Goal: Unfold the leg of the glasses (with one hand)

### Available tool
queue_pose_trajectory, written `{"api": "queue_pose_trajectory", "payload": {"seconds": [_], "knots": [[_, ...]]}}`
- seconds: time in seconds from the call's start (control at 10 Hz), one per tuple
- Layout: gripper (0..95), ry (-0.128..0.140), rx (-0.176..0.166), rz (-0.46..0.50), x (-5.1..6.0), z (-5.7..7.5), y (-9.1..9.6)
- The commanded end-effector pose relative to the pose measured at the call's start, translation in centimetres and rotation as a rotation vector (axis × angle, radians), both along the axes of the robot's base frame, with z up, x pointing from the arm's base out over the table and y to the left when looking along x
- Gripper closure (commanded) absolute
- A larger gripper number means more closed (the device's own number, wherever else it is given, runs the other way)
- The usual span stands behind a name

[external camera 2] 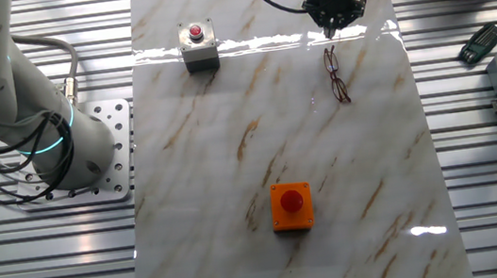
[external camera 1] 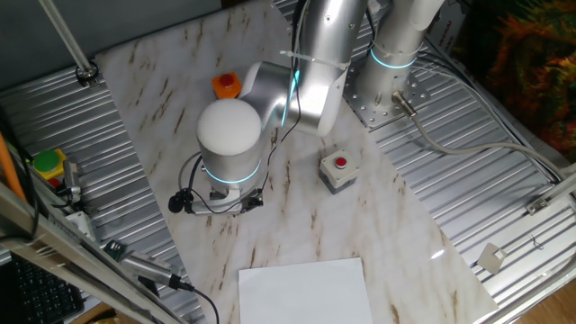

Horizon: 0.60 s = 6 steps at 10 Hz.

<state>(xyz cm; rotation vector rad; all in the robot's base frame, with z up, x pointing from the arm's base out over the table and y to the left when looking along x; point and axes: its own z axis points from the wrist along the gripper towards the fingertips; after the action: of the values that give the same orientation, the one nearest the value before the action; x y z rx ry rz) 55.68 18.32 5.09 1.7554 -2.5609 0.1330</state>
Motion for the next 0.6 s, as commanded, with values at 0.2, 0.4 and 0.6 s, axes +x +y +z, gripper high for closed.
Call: {"api": "queue_pose_trajectory", "payload": {"seconds": [0.2,0.4,0.6], "knots": [[95.0,0.013,0.001,0.006,0.43,0.16,-0.18],[95.0,0.027,0.002,0.007,0.43,0.16,-0.18],[95.0,0.037,-0.006,0.005,0.43,0.16,-0.18]]}}
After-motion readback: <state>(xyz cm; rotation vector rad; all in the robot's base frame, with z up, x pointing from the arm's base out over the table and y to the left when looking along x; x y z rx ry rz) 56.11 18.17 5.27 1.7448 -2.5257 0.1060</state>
